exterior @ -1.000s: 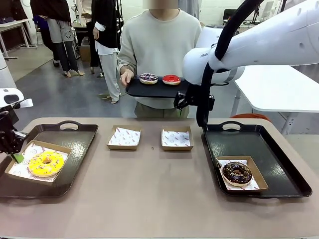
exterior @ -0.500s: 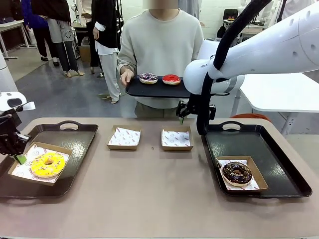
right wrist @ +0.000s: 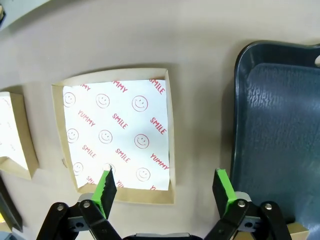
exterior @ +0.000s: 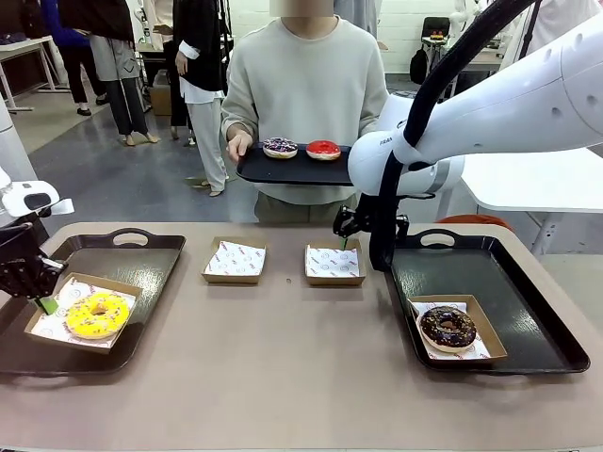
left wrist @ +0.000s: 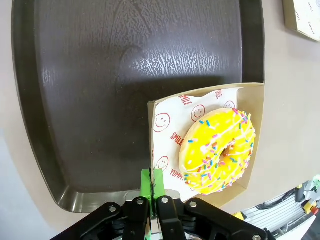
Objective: Individually package the donuts and arrange them on the tray.
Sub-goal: Place the picked Paper togo box on the Handle tray while simultaneously picking up another Paper togo box from the table with the other hand.
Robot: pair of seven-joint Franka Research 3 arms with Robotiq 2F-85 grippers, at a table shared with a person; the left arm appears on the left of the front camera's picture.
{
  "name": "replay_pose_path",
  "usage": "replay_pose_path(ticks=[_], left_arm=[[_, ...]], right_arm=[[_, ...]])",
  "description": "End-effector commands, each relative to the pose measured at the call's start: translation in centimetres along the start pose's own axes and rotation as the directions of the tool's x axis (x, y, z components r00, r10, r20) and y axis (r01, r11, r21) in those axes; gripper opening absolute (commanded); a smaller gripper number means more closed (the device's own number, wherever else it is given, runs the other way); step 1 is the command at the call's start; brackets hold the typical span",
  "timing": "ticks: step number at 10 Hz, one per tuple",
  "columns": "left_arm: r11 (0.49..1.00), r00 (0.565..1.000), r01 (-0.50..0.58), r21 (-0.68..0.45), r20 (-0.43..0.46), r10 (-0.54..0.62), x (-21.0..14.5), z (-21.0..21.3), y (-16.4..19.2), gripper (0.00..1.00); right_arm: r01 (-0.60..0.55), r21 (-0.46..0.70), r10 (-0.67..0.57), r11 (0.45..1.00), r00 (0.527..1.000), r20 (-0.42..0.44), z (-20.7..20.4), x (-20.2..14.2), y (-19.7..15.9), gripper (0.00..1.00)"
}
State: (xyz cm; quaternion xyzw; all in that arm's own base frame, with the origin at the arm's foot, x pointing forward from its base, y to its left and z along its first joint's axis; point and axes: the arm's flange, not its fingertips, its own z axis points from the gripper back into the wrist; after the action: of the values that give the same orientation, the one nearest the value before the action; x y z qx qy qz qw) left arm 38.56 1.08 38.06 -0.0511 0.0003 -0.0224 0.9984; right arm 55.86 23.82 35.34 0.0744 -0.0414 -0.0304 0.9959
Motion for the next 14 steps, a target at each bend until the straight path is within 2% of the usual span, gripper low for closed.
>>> replay_pose_path(ticks=[1, 8, 14], left_arm=[[1.000, 1.000, -0.015, 0.009, 0.020, 0.015, -0.3, -0.9, -1.1, 0.01], [0.999, 1.000, -0.022, 0.029, 0.011, 0.021, 0.2, -1.5, -1.4, 0.01], [0.999, 0.999, -0.035, 0.025, -0.004, 0.035, 0.4, -2.3, -1.2, 0.01]], right_arm=[[-0.021, 0.030, 0.021, 0.999, 1.000, 0.008, -0.4, -0.7, -0.4, 1.00], [-0.039, -0.031, 0.040, 0.999, 0.999, 0.035, -2.1, 0.3, -0.4, 1.00], [-0.113, -0.046, 0.114, 0.993, 0.993, 0.027, -2.9, 0.8, -0.7, 1.00]])
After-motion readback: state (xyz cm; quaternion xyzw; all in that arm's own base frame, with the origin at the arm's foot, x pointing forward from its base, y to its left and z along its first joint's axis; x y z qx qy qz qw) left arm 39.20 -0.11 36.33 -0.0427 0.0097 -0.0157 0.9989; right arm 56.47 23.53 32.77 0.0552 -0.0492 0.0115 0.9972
